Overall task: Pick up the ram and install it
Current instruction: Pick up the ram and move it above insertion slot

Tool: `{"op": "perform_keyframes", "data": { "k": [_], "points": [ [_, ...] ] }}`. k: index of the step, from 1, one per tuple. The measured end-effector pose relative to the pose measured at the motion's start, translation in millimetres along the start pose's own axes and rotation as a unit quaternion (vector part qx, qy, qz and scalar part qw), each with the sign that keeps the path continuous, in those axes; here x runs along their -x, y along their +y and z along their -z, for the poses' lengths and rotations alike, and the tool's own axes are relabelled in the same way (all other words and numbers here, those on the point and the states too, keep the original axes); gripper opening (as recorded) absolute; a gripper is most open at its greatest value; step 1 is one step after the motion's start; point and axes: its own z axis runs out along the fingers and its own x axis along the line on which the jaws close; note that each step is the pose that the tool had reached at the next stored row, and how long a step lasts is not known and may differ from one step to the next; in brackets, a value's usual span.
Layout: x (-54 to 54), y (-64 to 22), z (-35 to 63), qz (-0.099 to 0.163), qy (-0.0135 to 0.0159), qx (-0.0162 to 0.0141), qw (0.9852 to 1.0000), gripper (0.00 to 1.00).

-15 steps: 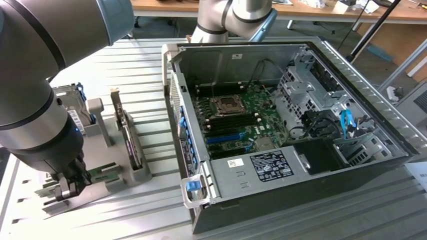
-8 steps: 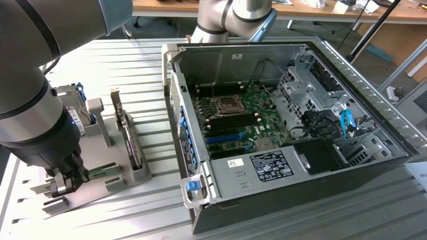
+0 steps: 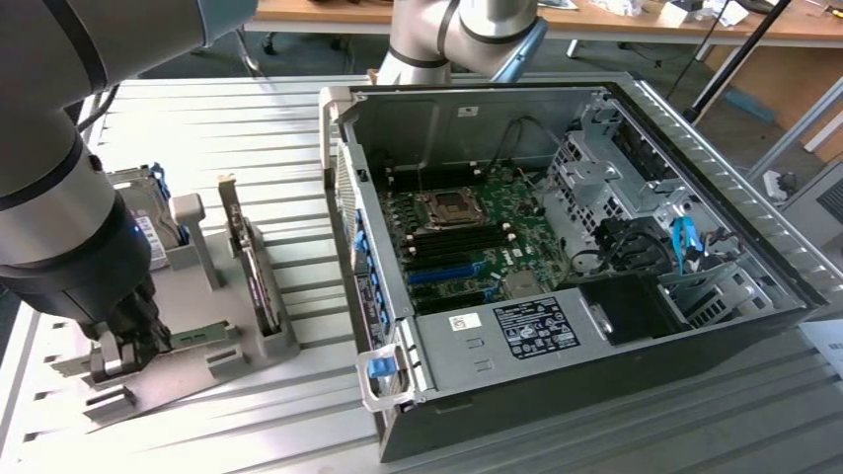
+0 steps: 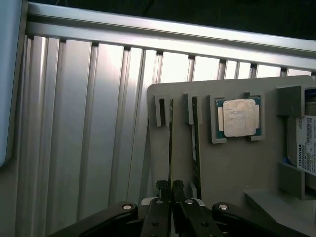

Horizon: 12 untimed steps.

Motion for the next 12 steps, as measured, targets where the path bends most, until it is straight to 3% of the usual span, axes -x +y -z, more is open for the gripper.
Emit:
{"op": "perform_keyframes", "data": {
  "k": [12],
  "points": [
    [0.3,-1.0,19.3,0.0,0.0,0.0,1.0,0.15]
  ]
}}
